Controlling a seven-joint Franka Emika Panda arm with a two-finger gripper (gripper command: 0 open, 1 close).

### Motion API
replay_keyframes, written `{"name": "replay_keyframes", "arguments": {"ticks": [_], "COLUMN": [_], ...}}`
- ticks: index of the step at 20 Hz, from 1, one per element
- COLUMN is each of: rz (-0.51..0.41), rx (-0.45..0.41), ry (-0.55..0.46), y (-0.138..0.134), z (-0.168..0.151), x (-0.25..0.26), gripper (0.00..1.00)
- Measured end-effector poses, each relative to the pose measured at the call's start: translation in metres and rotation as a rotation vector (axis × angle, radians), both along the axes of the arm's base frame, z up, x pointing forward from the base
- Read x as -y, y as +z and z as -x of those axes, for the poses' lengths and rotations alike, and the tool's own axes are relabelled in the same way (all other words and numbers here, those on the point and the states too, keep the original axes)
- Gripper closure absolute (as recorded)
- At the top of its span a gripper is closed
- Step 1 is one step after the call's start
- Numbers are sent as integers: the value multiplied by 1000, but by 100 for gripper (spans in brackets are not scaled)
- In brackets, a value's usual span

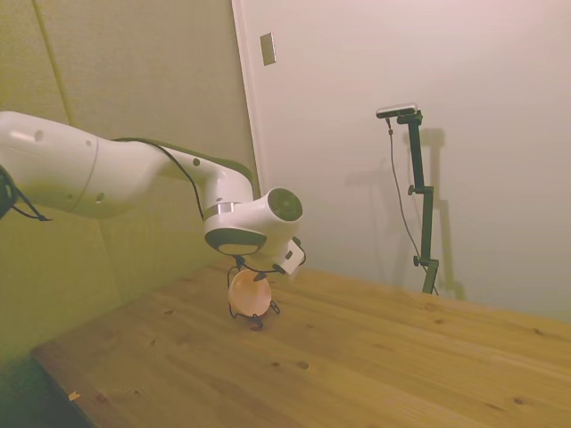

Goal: Load the bowl

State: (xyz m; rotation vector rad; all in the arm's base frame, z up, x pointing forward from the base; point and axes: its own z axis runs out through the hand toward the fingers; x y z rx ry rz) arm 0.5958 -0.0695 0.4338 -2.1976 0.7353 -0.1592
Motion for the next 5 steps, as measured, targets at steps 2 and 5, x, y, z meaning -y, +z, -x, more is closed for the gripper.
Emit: {"name": "replay_keyframes", "arguments": {"ticks": [2,5], "rz": [47,108], "rx": [-5,-15], "ry": [-22,-49], "y": [17,38], "z": [17,48], "x": [17,34], "gripper": [0,0]}}
